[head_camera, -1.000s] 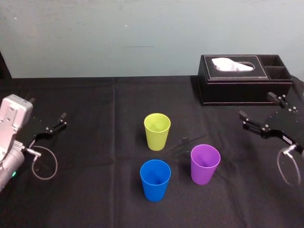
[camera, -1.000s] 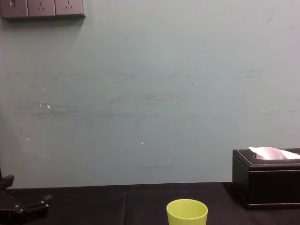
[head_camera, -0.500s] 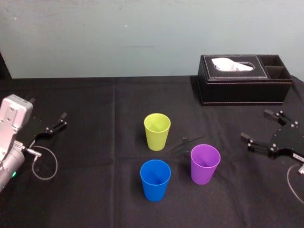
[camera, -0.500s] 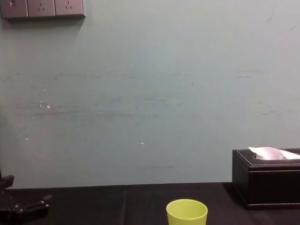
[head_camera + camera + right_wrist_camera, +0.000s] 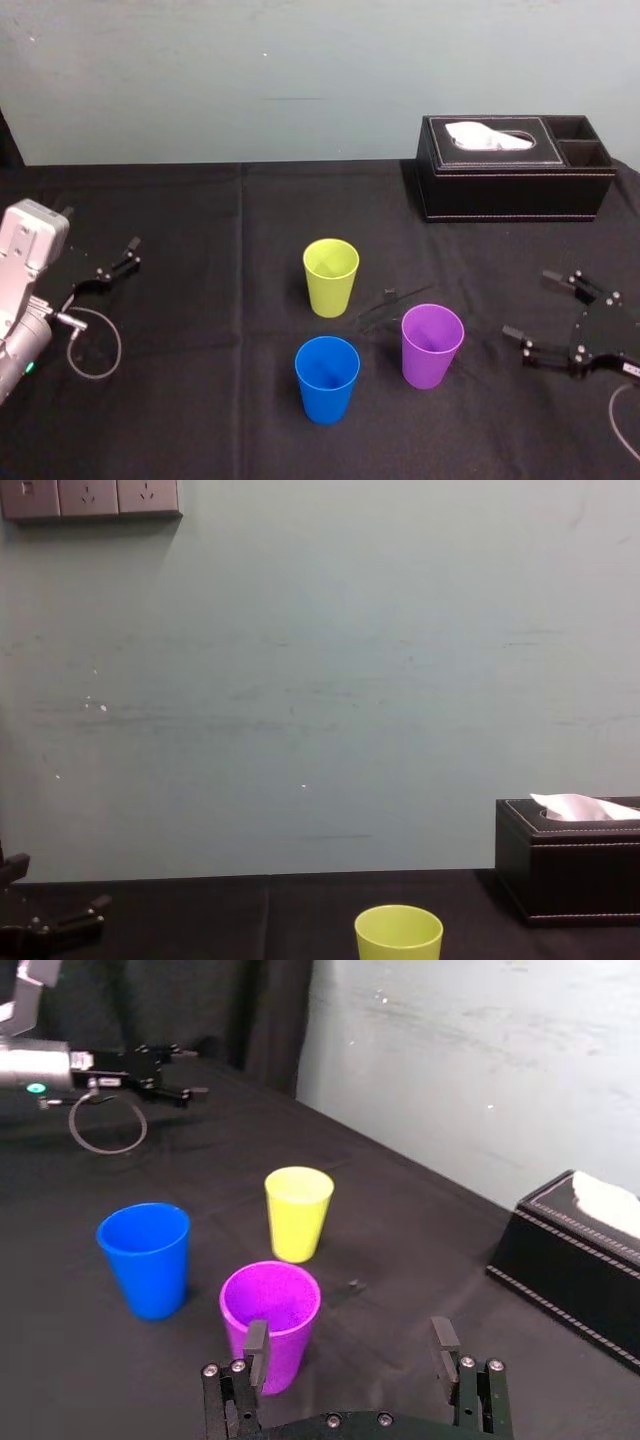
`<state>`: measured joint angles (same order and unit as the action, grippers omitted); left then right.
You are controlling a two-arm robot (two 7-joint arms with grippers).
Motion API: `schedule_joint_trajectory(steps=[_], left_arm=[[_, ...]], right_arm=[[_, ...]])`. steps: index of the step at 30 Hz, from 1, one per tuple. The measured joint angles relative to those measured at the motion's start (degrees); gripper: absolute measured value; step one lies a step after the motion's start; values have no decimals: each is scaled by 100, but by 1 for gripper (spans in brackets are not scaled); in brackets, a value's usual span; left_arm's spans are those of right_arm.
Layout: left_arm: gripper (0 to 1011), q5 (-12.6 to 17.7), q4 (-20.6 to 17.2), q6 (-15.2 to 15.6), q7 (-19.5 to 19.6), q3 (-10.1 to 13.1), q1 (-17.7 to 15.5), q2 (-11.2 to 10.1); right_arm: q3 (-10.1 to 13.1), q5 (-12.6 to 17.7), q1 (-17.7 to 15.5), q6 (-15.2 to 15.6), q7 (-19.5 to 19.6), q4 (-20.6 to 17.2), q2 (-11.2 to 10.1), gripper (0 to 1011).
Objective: Stack the three plastic cups sequentially using one hand.
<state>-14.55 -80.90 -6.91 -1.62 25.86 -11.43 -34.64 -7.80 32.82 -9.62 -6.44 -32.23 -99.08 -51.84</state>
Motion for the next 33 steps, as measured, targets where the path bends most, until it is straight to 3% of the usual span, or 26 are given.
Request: schedule_joint_trajectory(steps=[16,33], left_arm=[[1010,0,0,0,0,0,0,0],[1010,0,0,0,0,0,0,0]], right_arm=[[-237,-346,-92,42,-320,136,267,1004],[-531,-540,193,210,-392,407,565,1004]])
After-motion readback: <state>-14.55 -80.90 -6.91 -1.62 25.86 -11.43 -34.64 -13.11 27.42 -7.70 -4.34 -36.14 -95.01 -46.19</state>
